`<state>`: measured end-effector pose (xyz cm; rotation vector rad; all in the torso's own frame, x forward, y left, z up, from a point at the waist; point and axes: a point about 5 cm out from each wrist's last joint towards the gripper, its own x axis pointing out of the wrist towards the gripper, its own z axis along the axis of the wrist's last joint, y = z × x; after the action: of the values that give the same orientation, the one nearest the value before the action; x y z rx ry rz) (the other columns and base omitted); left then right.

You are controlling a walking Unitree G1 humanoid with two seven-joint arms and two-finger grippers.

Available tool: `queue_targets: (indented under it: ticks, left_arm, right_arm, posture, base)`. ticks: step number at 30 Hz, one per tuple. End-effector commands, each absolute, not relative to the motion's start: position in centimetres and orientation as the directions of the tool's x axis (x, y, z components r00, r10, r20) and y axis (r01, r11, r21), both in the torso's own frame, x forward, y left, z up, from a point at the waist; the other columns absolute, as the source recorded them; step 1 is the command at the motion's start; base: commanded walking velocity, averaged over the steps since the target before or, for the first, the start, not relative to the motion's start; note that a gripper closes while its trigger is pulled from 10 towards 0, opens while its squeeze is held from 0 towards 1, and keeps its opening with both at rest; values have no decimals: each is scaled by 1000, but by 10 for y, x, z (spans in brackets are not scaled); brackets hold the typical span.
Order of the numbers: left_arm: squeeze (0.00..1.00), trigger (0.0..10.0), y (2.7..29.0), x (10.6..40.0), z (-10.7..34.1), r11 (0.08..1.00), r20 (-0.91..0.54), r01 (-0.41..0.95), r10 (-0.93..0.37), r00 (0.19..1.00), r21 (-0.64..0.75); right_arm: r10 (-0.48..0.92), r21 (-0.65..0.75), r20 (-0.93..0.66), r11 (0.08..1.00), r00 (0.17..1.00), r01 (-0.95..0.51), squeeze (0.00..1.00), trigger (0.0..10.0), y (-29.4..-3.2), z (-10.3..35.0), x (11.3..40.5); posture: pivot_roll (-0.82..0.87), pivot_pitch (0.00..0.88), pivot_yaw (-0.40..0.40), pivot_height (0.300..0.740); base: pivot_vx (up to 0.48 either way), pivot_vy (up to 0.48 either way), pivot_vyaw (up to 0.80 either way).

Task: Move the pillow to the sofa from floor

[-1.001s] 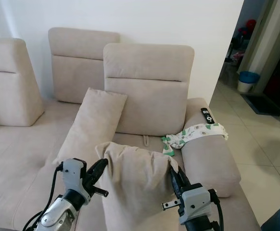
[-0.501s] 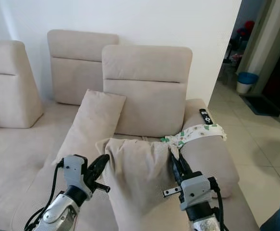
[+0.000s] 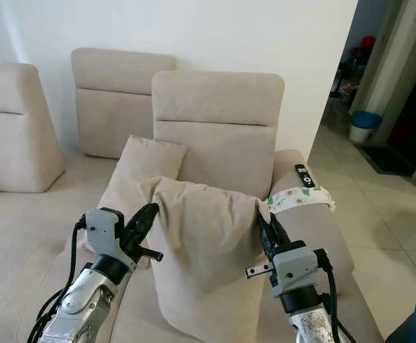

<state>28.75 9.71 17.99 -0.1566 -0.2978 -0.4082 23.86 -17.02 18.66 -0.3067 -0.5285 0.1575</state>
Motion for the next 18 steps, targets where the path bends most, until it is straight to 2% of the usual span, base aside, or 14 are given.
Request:
queue_targets:
  ticks: [1,18]
  left_arm:
    - [0,10000,92,285,188,894,351,440,-388,852,-80]
    - [0,10000,91,284,186,891,339,449,-400,851,-74]
  right_arm:
    - [237,-329,488,941,840,-74,0,10000,-169,191,238]
    - [231,-318,473,945,850,-80,0,10000,-167,188,239]
  posture:
    - [-21,26,4,728]
    - [-21,30,10,728]
  base:
    - [0,0,0]
    - [273,0,0]
